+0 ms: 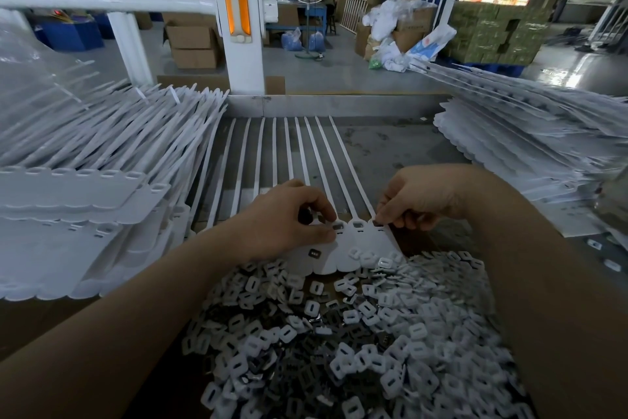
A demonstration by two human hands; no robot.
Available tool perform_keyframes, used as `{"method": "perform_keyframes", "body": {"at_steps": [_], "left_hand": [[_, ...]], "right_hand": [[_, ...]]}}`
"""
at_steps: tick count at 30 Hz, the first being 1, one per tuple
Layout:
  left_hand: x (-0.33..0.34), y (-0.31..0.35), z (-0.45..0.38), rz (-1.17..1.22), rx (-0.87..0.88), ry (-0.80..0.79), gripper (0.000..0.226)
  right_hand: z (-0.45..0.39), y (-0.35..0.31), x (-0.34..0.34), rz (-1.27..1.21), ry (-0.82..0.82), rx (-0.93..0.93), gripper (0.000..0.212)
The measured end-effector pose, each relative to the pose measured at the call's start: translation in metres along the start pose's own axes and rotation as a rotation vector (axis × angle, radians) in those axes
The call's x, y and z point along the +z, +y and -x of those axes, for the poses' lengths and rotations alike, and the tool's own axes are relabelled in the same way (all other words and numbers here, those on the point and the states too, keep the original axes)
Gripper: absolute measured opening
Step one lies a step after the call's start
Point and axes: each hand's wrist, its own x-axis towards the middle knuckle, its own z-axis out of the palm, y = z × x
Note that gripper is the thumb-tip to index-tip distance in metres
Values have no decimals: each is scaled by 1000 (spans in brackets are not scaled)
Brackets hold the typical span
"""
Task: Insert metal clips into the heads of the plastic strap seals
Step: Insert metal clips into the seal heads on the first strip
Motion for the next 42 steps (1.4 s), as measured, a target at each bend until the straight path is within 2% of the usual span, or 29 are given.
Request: {"method": "perform_keyframes", "body": {"at_steps": [4,6,10,14,17,23,25,28,30,35,40,42], "left_hand": [[-1,1,0,6,8,-14,15],[-3,1,-1,20,-2,-19,10],[-9,-2,-2,56,14,-33,14],[-13,-3,-2,37,67,-26,14],[-12,-1,-2,-42,109,4,13],[-14,8,1,-347,82,61,8],[-12,12,2,-312,140,72,8],[-1,24,5,-170,233,0,10],[7,28,5,-191,295,-40,13],[13,28,3,-271,315,-26,20],[16,29,4,-259,340,26,13],[16,29,3,-211,296,71,10]], "right_hand": [[0,-2,0,31,-3,7,29],[0,-2,0,22,0,3,23],[3,-3,2,21,28,-4,14],[0,-14,7,51,130,-112,15],[0,-22,10,101,152,-190,11],[-5,-18,15,177,139,-105,14],[-8,-17,16,153,145,-101,15],[-11,-15,17,149,152,-94,14],[-13,-15,17,153,155,-88,12],[-15,-16,18,152,155,-74,2],[-15,-16,18,152,152,-60,4],[-15,-16,18,147,154,-55,6]]}}
